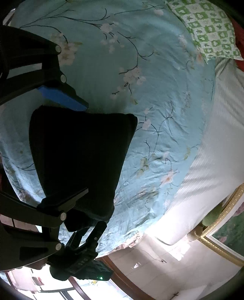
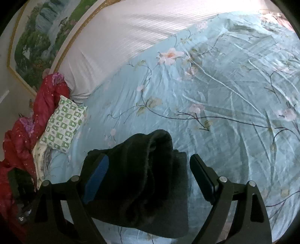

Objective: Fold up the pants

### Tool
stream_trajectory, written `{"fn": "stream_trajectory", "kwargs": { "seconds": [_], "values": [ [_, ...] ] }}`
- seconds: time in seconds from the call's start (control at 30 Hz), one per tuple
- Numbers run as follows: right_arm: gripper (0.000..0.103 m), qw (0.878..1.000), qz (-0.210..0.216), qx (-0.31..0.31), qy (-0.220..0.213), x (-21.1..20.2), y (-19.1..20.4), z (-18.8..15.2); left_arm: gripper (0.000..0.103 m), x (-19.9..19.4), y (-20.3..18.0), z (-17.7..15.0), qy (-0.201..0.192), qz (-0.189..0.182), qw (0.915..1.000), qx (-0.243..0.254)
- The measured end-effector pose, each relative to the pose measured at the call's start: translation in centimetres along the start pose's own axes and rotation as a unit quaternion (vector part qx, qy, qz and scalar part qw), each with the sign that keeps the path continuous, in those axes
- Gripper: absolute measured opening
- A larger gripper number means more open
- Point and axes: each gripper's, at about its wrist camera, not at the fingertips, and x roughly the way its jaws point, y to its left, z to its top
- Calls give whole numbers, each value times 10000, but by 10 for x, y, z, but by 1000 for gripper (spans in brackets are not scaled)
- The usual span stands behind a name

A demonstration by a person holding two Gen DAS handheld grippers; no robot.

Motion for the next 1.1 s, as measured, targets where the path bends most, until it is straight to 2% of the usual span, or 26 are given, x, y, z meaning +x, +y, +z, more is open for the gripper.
{"fn": "stream_trajectory", "kwargs": {
  "seconds": [0.17, 0.43, 0.63, 0.7, 0.9, 1.0, 1.1],
  "values": [
    [88, 9998, -206, -42, 11, 4, -2, -2, 81, 10, 4, 3, 119, -67, 9998, -113],
    [88, 9929, -881, -787, 155, 8, -1, -15, 81, 26, 10, 8, 263, 51, 9996, -133],
    [85, 9878, -1078, -1089, 267, 8, -12, -25, 81, 38, 20, 8, 366, 114, 9991, -205],
    [76, 9874, -1025, -1147, 358, 7, -14, -27, 82, 41, 23, 8, 399, 99, 9989, -220],
    [68, 9888, -842, -1107, 536, -3, -21, -35, 88, 55, 30, 6, 516, 109, 9982, -301],
    [65, 9949, -404, -766, 518, -6, -22, -28, 88, 56, 31, 7, 539, 108, 9980, -322],
    [65, 9983, 282, -96, 510, -4, -29, -19, 88, 55, 30, 10, 556, 63, 9980, -280]
  ]
}}
